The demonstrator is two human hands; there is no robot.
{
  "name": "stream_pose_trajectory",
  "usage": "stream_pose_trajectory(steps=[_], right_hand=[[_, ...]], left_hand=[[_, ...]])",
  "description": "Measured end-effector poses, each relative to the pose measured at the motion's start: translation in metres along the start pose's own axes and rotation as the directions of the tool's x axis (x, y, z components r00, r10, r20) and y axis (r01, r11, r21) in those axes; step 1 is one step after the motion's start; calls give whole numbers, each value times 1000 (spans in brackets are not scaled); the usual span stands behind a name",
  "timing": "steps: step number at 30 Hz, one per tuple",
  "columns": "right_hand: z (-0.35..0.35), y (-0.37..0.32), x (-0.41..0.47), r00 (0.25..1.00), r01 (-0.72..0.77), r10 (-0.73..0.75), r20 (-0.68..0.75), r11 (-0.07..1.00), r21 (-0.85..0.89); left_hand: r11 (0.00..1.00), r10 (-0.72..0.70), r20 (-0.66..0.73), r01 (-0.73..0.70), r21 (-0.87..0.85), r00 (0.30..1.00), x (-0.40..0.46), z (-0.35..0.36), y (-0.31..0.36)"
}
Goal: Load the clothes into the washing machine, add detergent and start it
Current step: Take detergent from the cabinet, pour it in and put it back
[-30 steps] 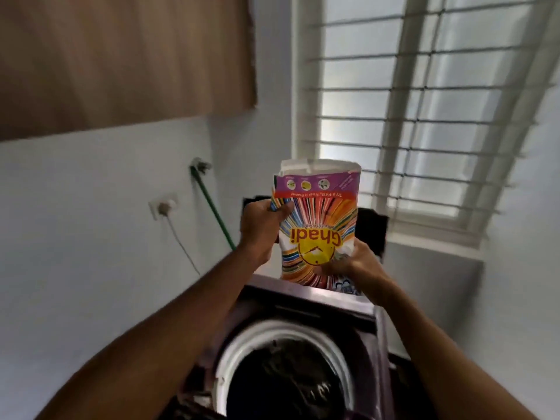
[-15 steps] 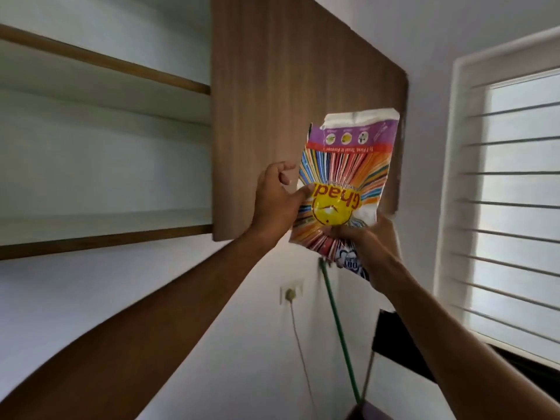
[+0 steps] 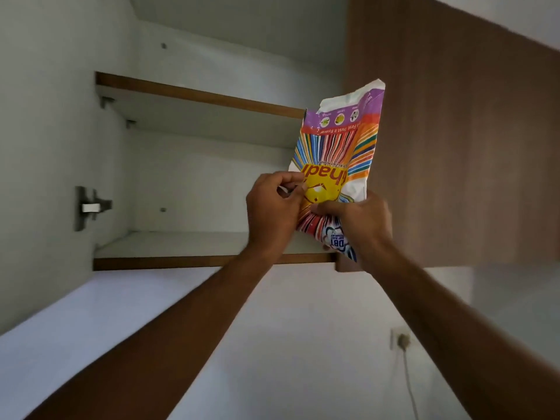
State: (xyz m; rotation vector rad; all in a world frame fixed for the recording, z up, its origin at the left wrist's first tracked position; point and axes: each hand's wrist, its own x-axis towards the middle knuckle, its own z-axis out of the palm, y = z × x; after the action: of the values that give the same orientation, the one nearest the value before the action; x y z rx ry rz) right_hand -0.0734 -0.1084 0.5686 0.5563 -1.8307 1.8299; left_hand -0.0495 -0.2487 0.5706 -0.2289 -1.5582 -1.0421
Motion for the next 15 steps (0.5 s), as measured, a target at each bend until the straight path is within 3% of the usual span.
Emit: stream_pose_trajectory(steps=[7, 15], right_hand=[[109, 1, 8, 994, -78, 77, 78, 997, 16], [230, 13, 10, 986, -113, 107, 131, 993, 33]], left_hand=[[971, -240, -17, 239, -19, 971, 11, -62, -37], [915, -402, -39, 403, 15, 915, 30, -118, -80]])
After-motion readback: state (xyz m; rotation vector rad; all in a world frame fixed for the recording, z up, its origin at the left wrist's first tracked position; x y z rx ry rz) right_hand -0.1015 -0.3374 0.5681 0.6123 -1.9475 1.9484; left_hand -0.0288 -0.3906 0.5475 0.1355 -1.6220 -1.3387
